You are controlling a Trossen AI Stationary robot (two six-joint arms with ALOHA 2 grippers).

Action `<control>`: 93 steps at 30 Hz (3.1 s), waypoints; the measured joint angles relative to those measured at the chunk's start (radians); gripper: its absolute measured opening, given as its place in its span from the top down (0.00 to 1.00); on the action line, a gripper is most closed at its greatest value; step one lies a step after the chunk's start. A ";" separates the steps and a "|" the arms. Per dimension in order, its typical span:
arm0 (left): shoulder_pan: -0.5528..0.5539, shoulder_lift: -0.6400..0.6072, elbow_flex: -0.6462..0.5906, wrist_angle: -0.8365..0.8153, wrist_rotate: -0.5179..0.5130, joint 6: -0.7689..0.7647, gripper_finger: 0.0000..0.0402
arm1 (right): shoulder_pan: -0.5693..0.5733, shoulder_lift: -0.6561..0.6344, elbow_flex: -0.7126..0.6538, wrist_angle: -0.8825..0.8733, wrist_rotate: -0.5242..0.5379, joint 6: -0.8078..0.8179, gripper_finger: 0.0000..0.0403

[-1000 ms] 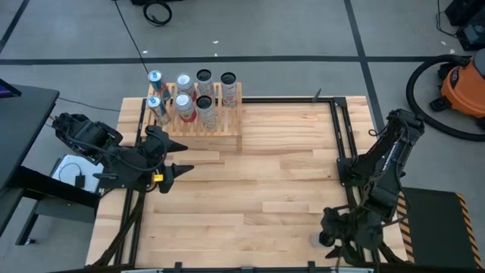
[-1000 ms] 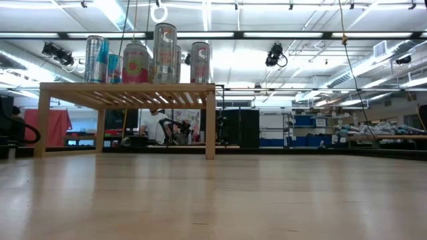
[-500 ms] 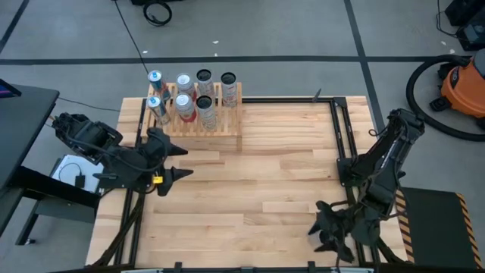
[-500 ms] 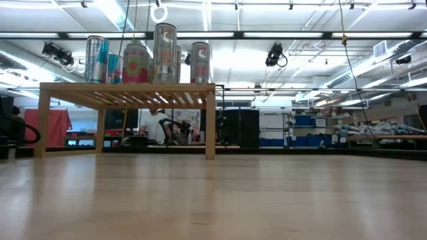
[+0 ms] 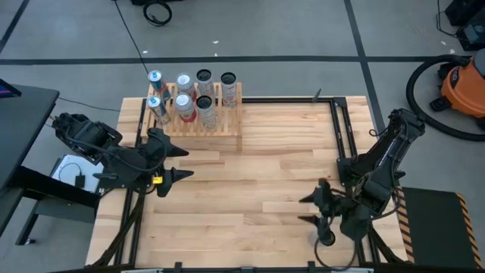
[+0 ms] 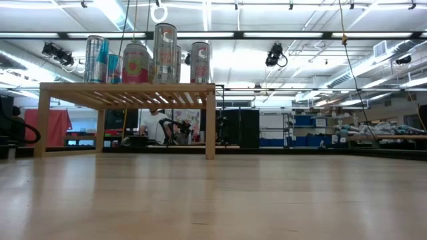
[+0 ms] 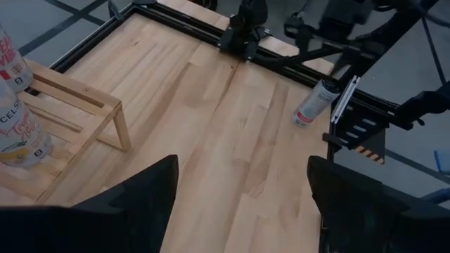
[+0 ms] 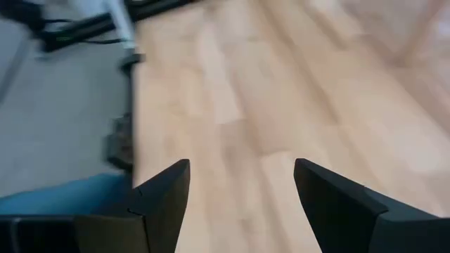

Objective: Place canned beverage on shelf
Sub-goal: Put the white and pink soda can on the shelf aligned with the other white and pink soda can on the shelf

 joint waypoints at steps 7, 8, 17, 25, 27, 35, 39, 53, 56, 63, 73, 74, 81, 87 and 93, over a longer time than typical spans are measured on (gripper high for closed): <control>0.000 0.000 0.000 0.000 0.000 0.000 0.21 | -0.001 -0.009 0.000 -0.053 0.012 0.015 0.31; 0.000 0.000 0.000 0.000 0.000 0.000 0.21 | -0.001 -0.009 0.000 -0.047 0.011 0.004 0.30; 0.000 0.000 0.000 0.000 0.000 0.001 0.21 | -0.001 -0.011 0.000 -0.038 0.011 -0.022 0.09; 0.000 0.000 0.000 0.000 0.000 0.001 0.21 | -0.009 -0.004 0.000 -0.028 -0.001 -0.036 0.06; 0.000 0.000 0.000 0.000 0.000 0.001 0.21 | -0.016 -0.004 0.000 -0.027 -0.013 -0.057 0.08; 0.000 0.000 0.000 0.014 0.000 0.001 0.21 | -0.063 -0.001 0.000 -0.021 -0.133 -0.088 0.11; 0.000 0.000 0.000 0.015 0.000 0.001 0.21 | -0.068 -0.003 0.000 0.001 -0.273 -0.101 0.11; 0.000 0.000 0.000 0.017 0.000 0.001 0.21 | 0.058 -0.010 0.000 -0.140 -0.487 -0.078 0.11; 0.000 0.000 0.000 0.023 0.000 0.001 0.21 | 0.085 -0.010 0.000 -0.148 -0.480 -0.080 0.11; 0.000 0.000 0.000 0.036 0.000 0.001 0.21 | 0.134 -0.010 0.000 -0.148 -0.463 -0.081 0.11; 0.001 0.000 0.000 0.047 0.000 0.156 0.21 | 0.145 -0.008 0.000 -0.149 -0.469 -0.053 0.11; 0.001 0.000 0.000 0.054 0.000 0.157 0.21 | 0.145 -0.008 0.000 -0.150 -0.474 -0.053 0.11; 0.001 0.000 0.000 0.142 0.000 0.159 0.21 | 0.146 0.029 0.000 -0.150 -0.437 -0.053 0.11; 0.001 0.000 0.000 0.155 0.000 0.159 0.21 | 0.146 0.081 0.000 -0.119 -0.517 -0.052 0.11; 0.001 0.000 0.000 0.154 0.000 0.162 0.21 | 0.143 0.083 0.001 -0.118 -0.501 -0.055 0.11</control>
